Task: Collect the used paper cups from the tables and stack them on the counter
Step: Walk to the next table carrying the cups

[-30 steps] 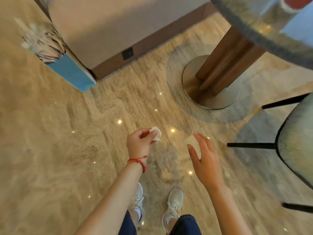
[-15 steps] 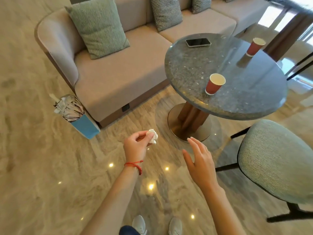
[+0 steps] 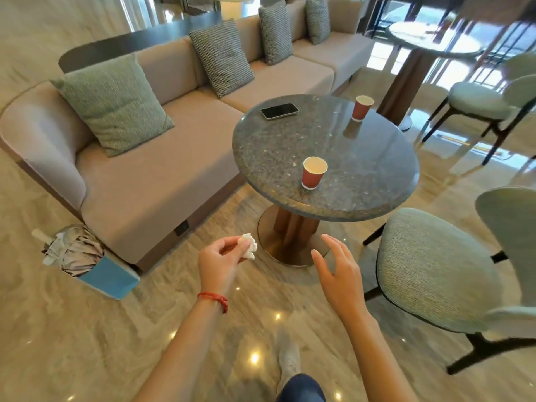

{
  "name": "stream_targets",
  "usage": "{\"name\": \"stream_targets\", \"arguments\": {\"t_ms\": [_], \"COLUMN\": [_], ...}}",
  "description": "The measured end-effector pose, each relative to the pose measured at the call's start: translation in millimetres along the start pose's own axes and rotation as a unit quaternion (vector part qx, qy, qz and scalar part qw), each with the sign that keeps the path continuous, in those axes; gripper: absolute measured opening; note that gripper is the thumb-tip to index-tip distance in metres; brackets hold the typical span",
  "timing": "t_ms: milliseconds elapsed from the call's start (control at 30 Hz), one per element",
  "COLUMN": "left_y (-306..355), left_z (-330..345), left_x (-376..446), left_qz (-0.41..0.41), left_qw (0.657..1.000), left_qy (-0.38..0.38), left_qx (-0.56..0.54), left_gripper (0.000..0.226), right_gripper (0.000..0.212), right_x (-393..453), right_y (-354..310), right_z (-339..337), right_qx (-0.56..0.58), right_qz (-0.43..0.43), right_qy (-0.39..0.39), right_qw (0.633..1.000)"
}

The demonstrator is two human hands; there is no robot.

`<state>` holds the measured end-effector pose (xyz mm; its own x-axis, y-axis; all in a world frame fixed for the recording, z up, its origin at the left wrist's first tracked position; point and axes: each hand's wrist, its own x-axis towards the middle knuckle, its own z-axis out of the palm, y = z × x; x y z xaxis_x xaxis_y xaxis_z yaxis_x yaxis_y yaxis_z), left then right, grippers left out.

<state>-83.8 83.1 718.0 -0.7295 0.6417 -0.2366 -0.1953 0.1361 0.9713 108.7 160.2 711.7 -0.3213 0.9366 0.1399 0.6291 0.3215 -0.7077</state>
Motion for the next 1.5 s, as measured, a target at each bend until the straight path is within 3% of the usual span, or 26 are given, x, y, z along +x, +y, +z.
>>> {"name": "stream_targets", "arguments": {"t_ms": [167, 467, 867, 1233, 1500], "left_y": [10.2, 19.1, -3.8, -8.3, -2.2], "left_z": [51.7, 136.0, 151.0, 150.2, 173.3], "left_x": [52.1, 125.3, 219.8, 293.0, 302.2], "left_qz": [0.015, -0.009, -0.09, -0.117, -0.113], "left_qw": [1.0, 0.999, 0.99, 0.976, 0.972], "left_qy": [-0.014, -0.02, -0.083, -0.123, -0.15], "left_qx": [0.024, 0.037, 0.07, 0.134, 0.139], "left_gripper": [0.006, 0.01, 0.004, 0.007, 0.006], "right_gripper": [0.044, 0.049, 0.09, 0.079, 0.072], "right_x": [67.5, 182.2, 254.1, 286.7, 287.0], "right_y": [26.3, 68.9, 92.6, 82.6, 75.7], "right_z": [-2.8, 3.7, 85.5, 130.9, 110.8], "right_qx": [0.013, 0.051, 0.178, 0.218, 0.254], "right_qz": [-0.004, 0.024, 0.207, 0.235, 0.251], "right_qy": [0.032, 0.014, 0.036, 0.15, 0.147], "right_qw": [0.999, 0.998, 0.961, 0.935, 0.922]}}
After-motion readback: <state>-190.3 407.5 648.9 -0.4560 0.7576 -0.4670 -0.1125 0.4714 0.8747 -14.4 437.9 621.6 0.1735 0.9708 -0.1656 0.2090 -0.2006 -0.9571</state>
